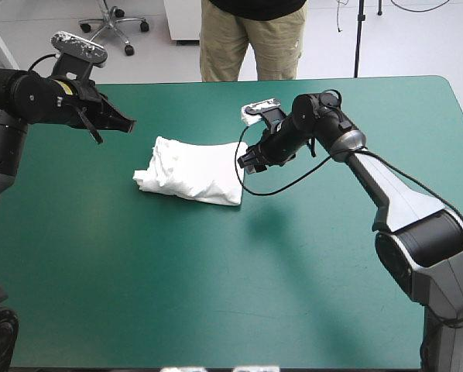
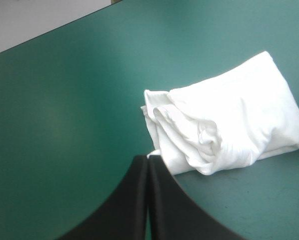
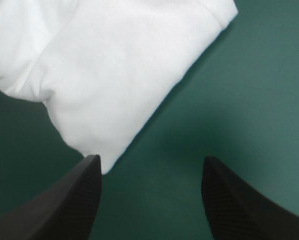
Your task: Fold the cloth
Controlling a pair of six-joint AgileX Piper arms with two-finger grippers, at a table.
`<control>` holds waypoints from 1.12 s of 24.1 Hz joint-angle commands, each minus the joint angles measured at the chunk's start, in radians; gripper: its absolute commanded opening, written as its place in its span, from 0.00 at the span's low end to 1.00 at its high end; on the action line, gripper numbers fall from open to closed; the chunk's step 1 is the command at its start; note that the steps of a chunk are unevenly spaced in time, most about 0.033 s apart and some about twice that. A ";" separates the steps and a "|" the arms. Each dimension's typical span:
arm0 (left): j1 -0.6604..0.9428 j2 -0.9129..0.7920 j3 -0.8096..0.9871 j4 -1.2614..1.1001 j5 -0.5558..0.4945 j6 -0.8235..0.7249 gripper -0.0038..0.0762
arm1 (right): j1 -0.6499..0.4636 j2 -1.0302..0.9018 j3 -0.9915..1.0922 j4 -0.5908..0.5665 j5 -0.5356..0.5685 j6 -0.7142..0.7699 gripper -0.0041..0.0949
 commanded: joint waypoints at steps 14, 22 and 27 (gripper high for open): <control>-0.001 -0.036 0.014 -0.039 0.028 -0.006 0.04 | 0.046 0.114 -0.034 0.135 -0.181 -0.045 0.04; -0.001 -0.036 0.014 -0.039 0.034 -0.006 0.04 | 0.043 0.106 -0.034 -0.220 -0.093 0.082 0.05; -0.001 -0.036 0.014 -0.039 0.034 -0.006 0.04 | -0.002 0.062 -0.022 -0.295 -0.018 0.078 0.05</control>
